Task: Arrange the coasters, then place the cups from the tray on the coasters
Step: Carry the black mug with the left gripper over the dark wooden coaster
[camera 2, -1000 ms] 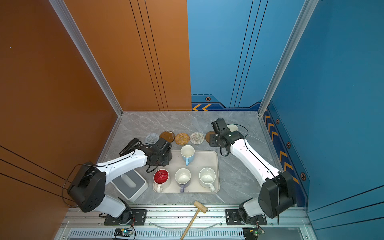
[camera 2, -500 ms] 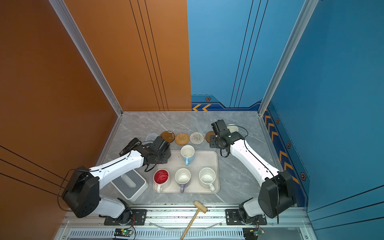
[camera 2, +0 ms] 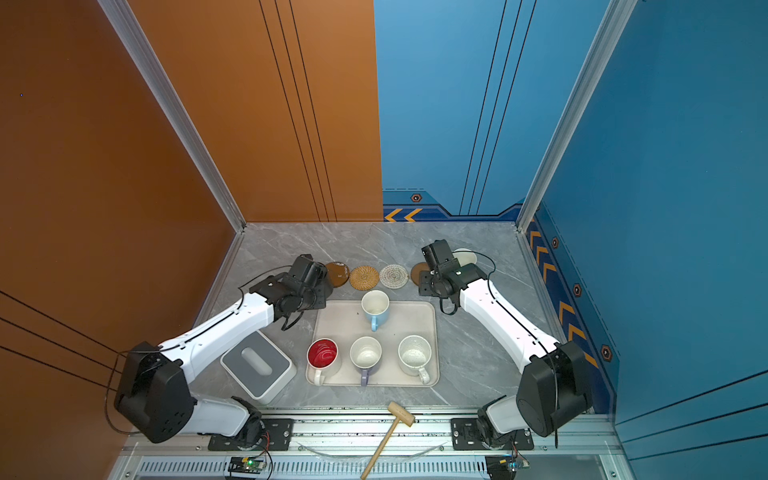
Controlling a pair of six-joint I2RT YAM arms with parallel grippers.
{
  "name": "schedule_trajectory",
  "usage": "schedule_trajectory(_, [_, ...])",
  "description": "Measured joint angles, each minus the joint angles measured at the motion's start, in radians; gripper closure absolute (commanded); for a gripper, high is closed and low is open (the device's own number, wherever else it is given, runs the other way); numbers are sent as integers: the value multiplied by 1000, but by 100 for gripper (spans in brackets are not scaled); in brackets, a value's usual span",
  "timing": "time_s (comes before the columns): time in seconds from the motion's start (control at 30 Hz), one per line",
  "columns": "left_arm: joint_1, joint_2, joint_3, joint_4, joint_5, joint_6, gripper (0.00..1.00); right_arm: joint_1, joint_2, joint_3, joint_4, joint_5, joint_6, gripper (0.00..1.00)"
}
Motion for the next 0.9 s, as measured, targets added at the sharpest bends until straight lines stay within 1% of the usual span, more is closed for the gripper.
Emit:
schedule_trajectory(0.2, [89, 48, 48, 11, 4, 30, 100, 0, -2, 0, 0, 0, 0, 40])
schedule_trajectory(0.43, [170, 115, 66, 26, 30, 48, 100, 0, -8, 0, 0, 0, 0, 40])
schedule_trajectory(0.9, [240, 271, 106, 129, 77, 63, 100, 0, -8, 0, -2, 0, 3, 40])
